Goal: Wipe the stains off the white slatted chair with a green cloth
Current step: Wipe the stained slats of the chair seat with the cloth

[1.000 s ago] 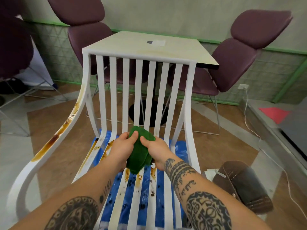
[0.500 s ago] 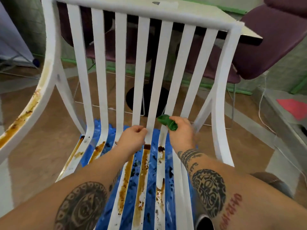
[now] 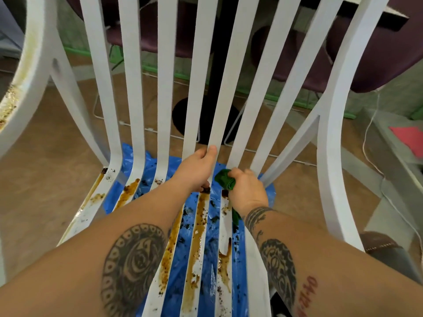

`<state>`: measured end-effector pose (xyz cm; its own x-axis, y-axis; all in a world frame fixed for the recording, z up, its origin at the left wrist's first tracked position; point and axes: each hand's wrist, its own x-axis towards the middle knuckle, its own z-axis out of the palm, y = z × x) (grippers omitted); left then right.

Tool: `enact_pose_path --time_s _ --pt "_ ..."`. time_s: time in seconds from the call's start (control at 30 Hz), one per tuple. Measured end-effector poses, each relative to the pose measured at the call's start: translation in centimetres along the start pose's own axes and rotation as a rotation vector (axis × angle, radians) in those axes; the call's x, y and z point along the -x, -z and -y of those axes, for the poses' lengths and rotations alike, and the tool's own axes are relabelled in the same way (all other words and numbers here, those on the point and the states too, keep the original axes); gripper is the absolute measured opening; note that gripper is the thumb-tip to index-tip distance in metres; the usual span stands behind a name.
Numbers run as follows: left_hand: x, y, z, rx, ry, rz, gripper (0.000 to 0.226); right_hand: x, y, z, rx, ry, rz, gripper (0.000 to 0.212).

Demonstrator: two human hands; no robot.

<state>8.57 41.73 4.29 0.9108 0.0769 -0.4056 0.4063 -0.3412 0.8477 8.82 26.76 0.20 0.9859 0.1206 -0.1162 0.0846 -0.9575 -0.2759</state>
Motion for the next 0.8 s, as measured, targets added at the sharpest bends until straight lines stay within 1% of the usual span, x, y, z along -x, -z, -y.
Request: enact_pose_path --time_s 0.07,0.1,0.13,0.2,0.27,0.33,0.47,0.6,0.67,0.73,0.77,0.8 --pt "0.2 0.3 -0.1 0.024 0.032 0.012 0.062 -0.5 1.4 0.1 0.104 0.015 0.116 0.047" --pt "0.3 0.6 -0.1 0.036 0.039 0.023 0.063 -0.7 2.5 0.0 0.158 0.023 0.153 0.044" --pt "0.3 0.7 0.0 0.041 0.043 0.042 0.062 -0.9 3.5 -0.1 0.195 0.023 0.153 0.045" --pt "0.6 0.9 0.2 0.057 0.058 0.074 0.061 -1.0 4.7 -0.8 0.187 0.037 0.066 0.053" --pt "1.0 1.0 0.5 0.058 0.068 0.09 0.059 -0.4 4.3 -1.2 0.166 0.079 -0.015 0.059" --pt "1.4 0.9 1.0 0.041 0.07 0.089 0.058 0.3 2.9 -1.1 0.197 0.123 -0.013 0.059" --pt "1.9 0.7 1.9 0.01 0.052 0.069 0.058 1.1 -0.3 -0.6 0.235 0.131 0.056 0.066" --pt "2.3 0.9 2.4 -0.02 0.035 0.075 0.058 0.9 -0.7 -0.6 0.284 0.171 0.149 0.068" --pt "2.7 0.9 2.6 -0.049 0.033 0.086 0.059 0.2 0.3 -0.6 0.235 0.165 0.296 0.062" --pt "3.0 1.1 2.8 -0.063 0.022 0.083 0.058 -0.4 1.7 -0.5 0.236 0.172 0.439 0.048" --pt "3.2 1.2 2.8 -0.064 0.014 0.078 0.058 -0.6 2.4 -0.6 0.239 0.176 0.44 0.045" --pt "3.4 1.3 2.8 -0.061 0.009 0.068 0.058 -0.8 2.8 -0.6 0.221 0.175 0.396 0.045"
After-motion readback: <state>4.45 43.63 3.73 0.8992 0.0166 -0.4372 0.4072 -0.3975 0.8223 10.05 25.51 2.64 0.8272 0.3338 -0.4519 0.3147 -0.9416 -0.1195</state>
